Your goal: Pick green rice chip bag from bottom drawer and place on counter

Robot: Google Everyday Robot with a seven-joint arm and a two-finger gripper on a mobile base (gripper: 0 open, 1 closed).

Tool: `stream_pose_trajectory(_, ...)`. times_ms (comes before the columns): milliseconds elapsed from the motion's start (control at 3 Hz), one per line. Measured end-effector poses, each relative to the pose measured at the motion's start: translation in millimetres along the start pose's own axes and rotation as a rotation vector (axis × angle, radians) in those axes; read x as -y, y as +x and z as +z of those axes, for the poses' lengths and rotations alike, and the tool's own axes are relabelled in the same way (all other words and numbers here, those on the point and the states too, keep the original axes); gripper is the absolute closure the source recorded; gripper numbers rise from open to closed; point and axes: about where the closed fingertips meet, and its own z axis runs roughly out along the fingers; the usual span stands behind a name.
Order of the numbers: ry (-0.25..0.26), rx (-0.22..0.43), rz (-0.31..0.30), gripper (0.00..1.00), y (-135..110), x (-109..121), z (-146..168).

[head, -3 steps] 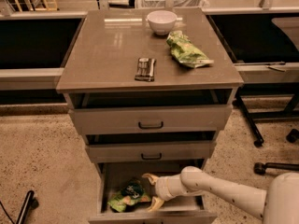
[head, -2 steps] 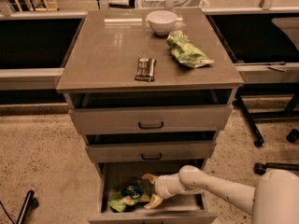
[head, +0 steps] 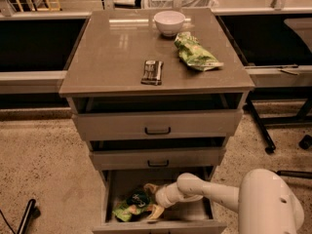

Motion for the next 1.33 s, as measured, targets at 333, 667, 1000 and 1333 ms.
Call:
stream_pose_trajectory(333,-0.018,-0.02,0.007,0.2,13.9,0.4,21.1)
stream_pose_trajectory(667,-0.03,-0.026,0.001,0.2,20.1,0.3,37.4)
stream_pose_trajectory(1000,-0.05,-0.048,-0.014,0.21,23.1,-0.1,52.5)
stream_pose_trajectory(1333,-0.055,-0.062,-0.025,0.37,24.0,-0.7,60.2)
